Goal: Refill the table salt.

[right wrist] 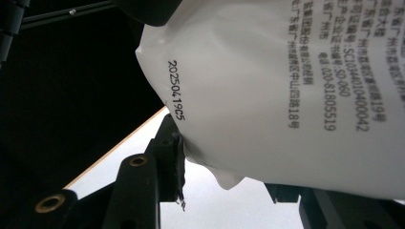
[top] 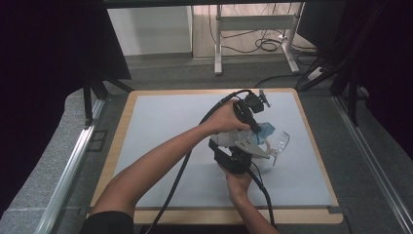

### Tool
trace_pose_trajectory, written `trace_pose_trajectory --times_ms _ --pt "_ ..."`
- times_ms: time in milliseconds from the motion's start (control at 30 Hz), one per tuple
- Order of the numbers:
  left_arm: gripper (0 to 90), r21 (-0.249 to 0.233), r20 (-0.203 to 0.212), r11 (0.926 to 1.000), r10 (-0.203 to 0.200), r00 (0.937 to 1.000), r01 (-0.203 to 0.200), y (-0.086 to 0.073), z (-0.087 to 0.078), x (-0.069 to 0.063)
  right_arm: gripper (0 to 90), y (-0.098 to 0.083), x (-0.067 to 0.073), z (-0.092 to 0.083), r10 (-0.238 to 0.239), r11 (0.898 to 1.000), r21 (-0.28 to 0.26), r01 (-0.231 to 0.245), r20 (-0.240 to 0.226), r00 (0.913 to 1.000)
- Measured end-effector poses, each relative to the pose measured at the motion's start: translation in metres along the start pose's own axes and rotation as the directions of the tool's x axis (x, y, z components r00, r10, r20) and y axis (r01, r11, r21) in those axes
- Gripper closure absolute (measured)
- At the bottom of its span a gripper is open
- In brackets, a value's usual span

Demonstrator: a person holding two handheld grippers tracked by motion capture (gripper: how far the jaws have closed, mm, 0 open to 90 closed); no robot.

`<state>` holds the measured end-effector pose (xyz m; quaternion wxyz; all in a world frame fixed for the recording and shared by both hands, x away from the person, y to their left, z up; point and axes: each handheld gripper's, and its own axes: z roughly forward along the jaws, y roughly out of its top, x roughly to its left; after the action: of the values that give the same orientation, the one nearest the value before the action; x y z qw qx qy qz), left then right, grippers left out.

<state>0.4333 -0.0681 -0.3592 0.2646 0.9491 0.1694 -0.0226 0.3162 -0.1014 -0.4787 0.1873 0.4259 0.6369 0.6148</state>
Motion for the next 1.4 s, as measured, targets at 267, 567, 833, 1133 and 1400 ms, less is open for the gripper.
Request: trace_pose_trajectory --times_ms 267,567,833,1133,1400 --pt "89.8 0.0 0.0 1.0 0.001 1.0 -0.001 -0.0001 -0.0001 0.0004 56.4 -0.0001 -0.0002 0.0002 0.001 1.0 0.002 -0.001 -0.001 1.0" --pt "89.8 0.001 0.003 1.0 0.0 1.0 0.0 -0.0009 0.0003 0.0013 56.4 -0.0007 -0.0003 0.001 -0.001 1.0 0.005 0.001 -0.001 1.0" --pt "89.8 0.0 0.002 1.0 -0.001 1.0 0.001 -0.0001 0.0006 0.0007 56.5 -0.0005 -0.0009 0.0006 0.002 1.0 0.003 -0.002 0.0 1.0" --pt "89.8 0.004 0.0 1.0 0.007 1.0 -0.007 0.0016 0.0021 -0.0008 56.6 0.0002 -0.0021 -0.0004 0.011 1.0 -0.002 -0.011 0.004 0.9999" --pt "89.8 0.005 0.001 1.0 0.005 1.0 -0.005 0.0007 0.002 -0.0004 56.7 -0.0004 -0.0022 0.0 0.012 1.0 -0.002 -0.012 0.002 0.9999"
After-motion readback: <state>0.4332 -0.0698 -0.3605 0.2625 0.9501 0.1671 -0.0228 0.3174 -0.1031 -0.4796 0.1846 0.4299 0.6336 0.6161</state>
